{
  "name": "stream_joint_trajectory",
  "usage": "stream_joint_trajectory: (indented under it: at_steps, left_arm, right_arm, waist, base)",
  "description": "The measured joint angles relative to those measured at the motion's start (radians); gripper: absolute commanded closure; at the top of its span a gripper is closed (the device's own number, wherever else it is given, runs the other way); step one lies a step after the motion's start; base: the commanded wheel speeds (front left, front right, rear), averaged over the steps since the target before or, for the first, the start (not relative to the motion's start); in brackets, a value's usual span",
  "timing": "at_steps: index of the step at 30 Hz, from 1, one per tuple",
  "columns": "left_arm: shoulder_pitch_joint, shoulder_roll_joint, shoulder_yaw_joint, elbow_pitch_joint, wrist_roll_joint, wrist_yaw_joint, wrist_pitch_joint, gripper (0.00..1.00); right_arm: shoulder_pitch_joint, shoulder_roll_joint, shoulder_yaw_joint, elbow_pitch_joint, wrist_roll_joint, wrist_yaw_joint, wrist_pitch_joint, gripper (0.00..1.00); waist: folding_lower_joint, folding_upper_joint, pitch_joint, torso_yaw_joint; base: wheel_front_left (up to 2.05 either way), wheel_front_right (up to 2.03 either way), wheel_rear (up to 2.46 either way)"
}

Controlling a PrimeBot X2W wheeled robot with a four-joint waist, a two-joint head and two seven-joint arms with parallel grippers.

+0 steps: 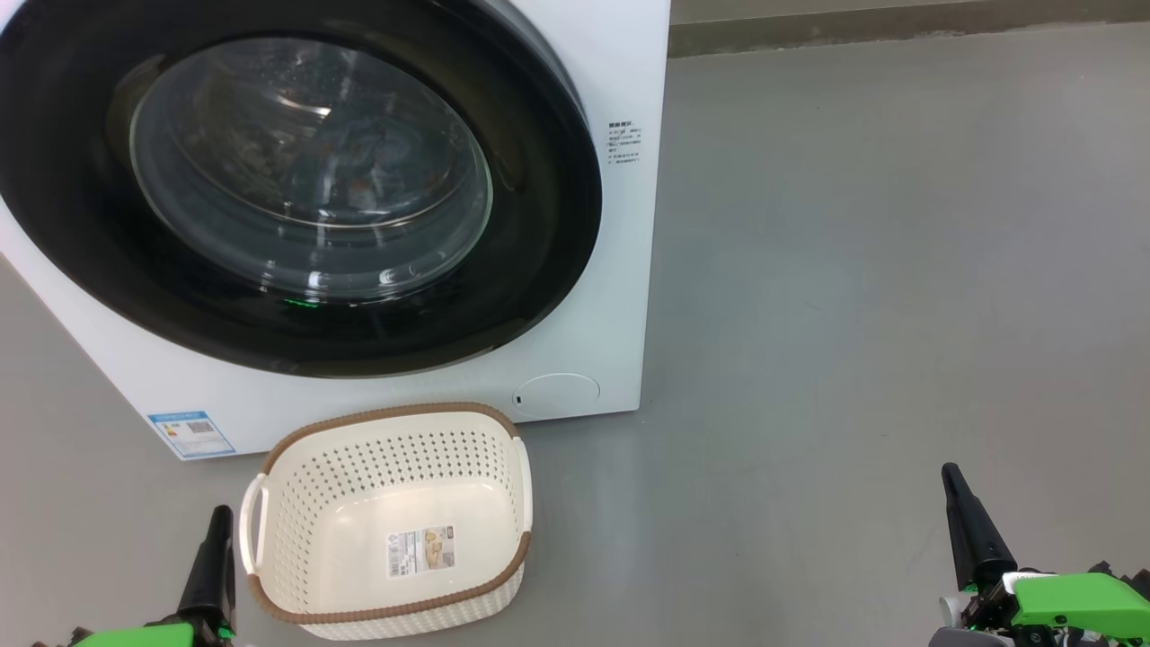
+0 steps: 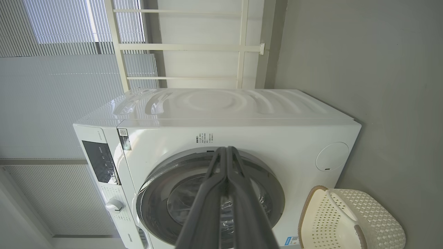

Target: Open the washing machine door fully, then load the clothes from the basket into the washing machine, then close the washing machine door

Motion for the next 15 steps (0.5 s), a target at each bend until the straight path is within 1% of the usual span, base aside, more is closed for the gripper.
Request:
stream_joint_trajectory:
  at_steps: [15]
  left_arm:
    - [0.000, 0.000, 0.001, 0.000, 0.000, 0.000, 0.000, 1.00]
  right_arm:
    - [0.000, 0.001, -0.001, 0.000, 0.000, 0.000, 0.000, 1.00]
  waist:
    - [0.0000, 0.0000, 0.000, 0.000]
  base:
    - [0.00, 0.00, 0.00]
